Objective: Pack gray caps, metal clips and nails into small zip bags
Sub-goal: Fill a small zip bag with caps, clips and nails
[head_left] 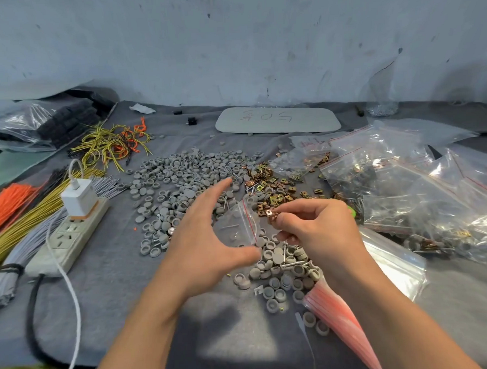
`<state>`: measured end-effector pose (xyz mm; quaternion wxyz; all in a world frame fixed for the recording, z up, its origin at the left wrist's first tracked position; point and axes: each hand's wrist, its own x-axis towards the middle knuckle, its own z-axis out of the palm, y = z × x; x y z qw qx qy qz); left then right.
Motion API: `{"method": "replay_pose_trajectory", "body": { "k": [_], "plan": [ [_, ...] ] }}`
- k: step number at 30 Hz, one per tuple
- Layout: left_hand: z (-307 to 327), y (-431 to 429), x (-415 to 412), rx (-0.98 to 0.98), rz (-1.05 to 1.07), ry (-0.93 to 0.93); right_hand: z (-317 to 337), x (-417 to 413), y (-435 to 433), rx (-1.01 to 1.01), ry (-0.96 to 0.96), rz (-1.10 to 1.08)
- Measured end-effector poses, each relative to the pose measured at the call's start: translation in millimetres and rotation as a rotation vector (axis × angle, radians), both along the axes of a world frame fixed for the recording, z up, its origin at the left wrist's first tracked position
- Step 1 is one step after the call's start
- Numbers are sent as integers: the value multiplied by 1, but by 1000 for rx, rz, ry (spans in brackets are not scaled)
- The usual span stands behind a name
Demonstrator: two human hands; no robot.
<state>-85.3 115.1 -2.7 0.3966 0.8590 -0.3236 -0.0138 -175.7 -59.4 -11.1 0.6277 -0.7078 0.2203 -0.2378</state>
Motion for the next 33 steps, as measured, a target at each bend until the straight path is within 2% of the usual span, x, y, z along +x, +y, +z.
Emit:
{"method": "replay_pose_trajectory", "body": {
  "k": [2,4,7,11,17,20,24,27,30,33],
  "plan": [
    [-2,3,4,219,-12,12,-3,4,-1,-97,73,-48],
    [-5,-1,4,264,41,28,-5,9,-1,-258,155,-76],
    [-14,-13,2,147,122,-2,-2,20,4,-363,177,6],
    [-22,-18,6,-12,147,-27,3,35,17,-314,119,154],
    [-20,-12,6,-34,156,-45,6,38,9,-198,-83,48],
    [-19,-14,4,-28,118,-33,6,39,19,-256,-31,139],
    [-19,-18,1,-34,80,-62,6,43,24,-304,-27,122],
    [-20,-19,2,-81,79,-78,8,41,25,-376,76,169],
    [-20,-17,5,-167,136,-68,14,33,25,-351,42,270],
    [-19,-15,9,-390,173,22,20,22,0,-245,-37,63]
  ]
}}
